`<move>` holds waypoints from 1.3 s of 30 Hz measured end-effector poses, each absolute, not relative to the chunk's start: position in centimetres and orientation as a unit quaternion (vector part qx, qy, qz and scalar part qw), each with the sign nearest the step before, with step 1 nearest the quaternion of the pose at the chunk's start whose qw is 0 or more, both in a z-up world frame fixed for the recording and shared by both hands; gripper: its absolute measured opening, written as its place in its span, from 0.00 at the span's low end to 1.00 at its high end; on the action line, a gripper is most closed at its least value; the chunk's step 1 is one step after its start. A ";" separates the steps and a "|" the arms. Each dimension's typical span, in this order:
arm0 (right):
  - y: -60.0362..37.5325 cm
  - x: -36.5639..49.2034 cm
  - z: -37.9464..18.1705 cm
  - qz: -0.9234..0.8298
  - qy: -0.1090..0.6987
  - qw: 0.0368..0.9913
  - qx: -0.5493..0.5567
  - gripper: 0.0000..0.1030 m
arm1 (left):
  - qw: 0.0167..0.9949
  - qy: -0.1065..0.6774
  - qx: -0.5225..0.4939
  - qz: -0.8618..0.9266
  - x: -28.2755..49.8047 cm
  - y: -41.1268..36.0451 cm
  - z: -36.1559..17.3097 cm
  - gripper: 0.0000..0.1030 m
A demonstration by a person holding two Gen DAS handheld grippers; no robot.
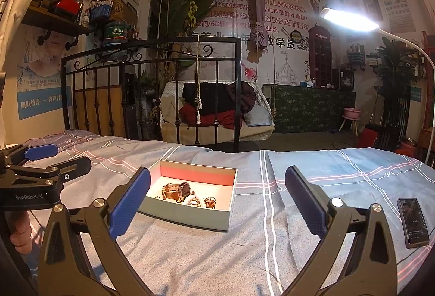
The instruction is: Organize jewelry
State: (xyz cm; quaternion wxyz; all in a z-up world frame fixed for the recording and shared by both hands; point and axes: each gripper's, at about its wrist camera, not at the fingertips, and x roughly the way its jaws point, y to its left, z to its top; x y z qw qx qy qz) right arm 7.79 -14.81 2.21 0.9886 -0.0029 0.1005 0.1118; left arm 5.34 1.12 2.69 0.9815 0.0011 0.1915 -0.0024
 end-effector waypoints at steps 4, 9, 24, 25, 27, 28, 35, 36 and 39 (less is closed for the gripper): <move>-14.8 7.8 2.2 0.112 0.100 0.989 -0.002 0.95 | 0.981 0.193 -0.003 -0.003 5.2 1.1 2.6 0.93; -14.9 7.7 2.1 0.112 0.102 0.988 -0.001 0.95 | 0.981 0.195 -0.002 -0.003 5.2 1.2 2.5 0.93; -14.9 7.6 2.1 0.112 0.103 0.988 0.002 0.95 | 0.980 0.198 0.001 -0.006 5.0 1.1 2.3 0.93; -14.9 7.6 2.0 0.112 0.104 0.988 0.002 0.95 | 0.980 0.198 0.001 -0.005 5.0 1.0 2.4 0.93; -14.9 7.5 2.0 0.113 0.104 0.988 0.001 0.95 | 0.980 0.200 0.001 -0.006 5.0 1.0 2.4 0.93; -14.9 7.5 2.0 0.113 0.105 0.988 0.002 0.95 | 0.980 0.200 0.001 -0.005 5.0 1.0 2.4 0.93; -15.0 7.5 1.9 0.114 0.110 0.987 0.003 0.95 | 0.980 0.199 0.000 0.001 5.1 0.8 2.4 0.93; -15.0 7.4 1.9 0.115 0.110 0.987 0.003 0.95 | 0.980 0.198 -0.001 0.002 5.0 0.8 2.4 0.93; -15.0 7.5 1.9 0.115 0.110 0.987 0.004 0.95 | 0.981 0.195 -0.004 0.005 4.8 0.7 2.3 0.93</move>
